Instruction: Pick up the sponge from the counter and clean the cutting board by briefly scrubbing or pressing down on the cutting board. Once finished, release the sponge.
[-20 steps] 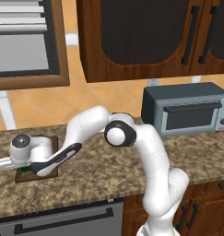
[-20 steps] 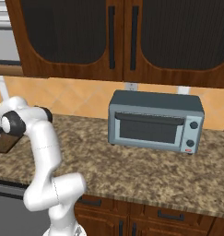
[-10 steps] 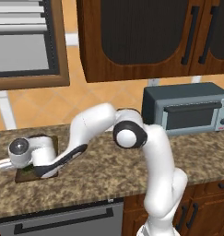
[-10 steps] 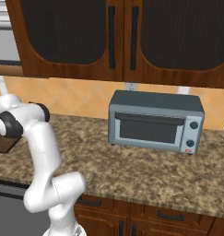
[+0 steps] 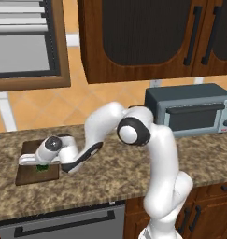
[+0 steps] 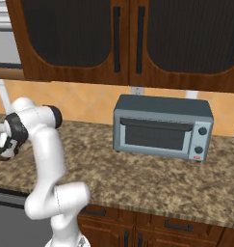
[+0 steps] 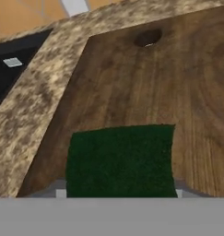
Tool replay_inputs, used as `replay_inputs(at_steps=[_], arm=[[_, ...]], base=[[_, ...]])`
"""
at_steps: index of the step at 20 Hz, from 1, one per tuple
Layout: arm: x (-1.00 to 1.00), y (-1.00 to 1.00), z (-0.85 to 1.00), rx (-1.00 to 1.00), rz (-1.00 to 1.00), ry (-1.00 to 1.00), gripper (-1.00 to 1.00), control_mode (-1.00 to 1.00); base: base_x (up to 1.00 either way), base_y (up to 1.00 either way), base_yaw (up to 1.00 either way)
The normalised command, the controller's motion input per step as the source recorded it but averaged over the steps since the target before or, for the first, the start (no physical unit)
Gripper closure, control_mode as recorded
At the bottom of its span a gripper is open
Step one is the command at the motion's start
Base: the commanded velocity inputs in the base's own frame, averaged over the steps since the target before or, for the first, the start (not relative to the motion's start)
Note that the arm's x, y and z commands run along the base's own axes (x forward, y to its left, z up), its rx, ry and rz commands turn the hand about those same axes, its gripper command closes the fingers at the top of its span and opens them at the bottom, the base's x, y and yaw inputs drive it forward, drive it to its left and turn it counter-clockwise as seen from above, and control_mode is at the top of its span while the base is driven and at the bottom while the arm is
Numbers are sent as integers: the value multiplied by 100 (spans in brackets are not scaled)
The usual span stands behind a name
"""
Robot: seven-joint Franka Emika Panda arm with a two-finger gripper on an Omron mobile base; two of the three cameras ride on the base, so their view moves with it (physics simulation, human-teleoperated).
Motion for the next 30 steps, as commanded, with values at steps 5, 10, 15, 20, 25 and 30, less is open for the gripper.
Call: replay_inputs(at_steps=[5,10,15,20,25,30], arm=[[-80,-94,-100,-29,0,50,100,-100],[-100,-99,-84,-17,0,40,100,-100],[37,-7,80,0,-10,5,100,-100],[93,8,93,-4,-18,37,100,-100],[30,15,-55,-33,-7,46,100,-100],[46,45,-49,-31,0,40,100,-100]], base=[[0,0,0],[0,0,0],[0,0,0],[0,0,0],[0,0,0],[0,0,0]])
